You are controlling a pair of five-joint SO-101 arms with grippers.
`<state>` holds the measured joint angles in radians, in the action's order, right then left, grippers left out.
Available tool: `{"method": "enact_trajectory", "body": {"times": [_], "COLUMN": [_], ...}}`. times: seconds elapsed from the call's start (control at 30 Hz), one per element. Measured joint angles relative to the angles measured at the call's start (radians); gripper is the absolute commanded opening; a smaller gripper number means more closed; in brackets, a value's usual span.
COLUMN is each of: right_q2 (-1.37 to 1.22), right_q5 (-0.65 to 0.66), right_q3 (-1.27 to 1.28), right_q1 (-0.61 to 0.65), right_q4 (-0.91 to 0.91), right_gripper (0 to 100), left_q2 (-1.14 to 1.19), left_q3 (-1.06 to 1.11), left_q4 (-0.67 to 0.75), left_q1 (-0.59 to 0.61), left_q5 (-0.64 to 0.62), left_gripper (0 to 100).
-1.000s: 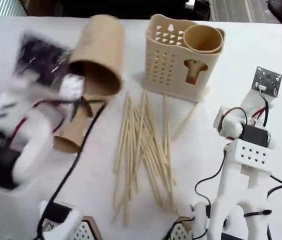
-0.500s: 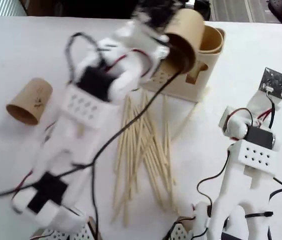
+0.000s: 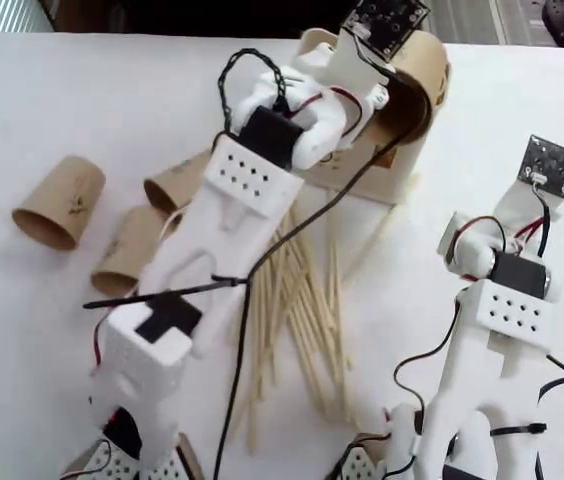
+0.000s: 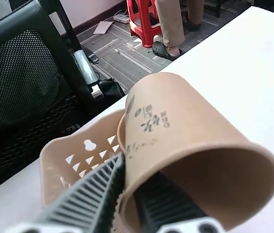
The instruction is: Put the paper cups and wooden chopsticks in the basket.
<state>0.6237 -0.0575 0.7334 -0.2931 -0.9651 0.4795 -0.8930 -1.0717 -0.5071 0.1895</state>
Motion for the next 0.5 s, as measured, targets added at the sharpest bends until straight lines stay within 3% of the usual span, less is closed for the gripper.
{"method": "enact_trajectory", "body": {"times": [0.2, 0.5], "right_q2": [0.0, 0.0], "right_q5": [0.0, 0.0], "right_q3": [0.0, 0.0], "right_q1": [0.009, 0.009], "right_q4": [0.0, 0.0], "right_gripper": [2.2, 2.2], "left_q2": [0.048, 0.048], "left_q3": [-0.064, -0.064], "left_q4": [-0.002, 0.0], "left_q1": [0.0, 0.0], "left_q5": [-0.04, -0.107], "left_gripper": [21, 21]}}
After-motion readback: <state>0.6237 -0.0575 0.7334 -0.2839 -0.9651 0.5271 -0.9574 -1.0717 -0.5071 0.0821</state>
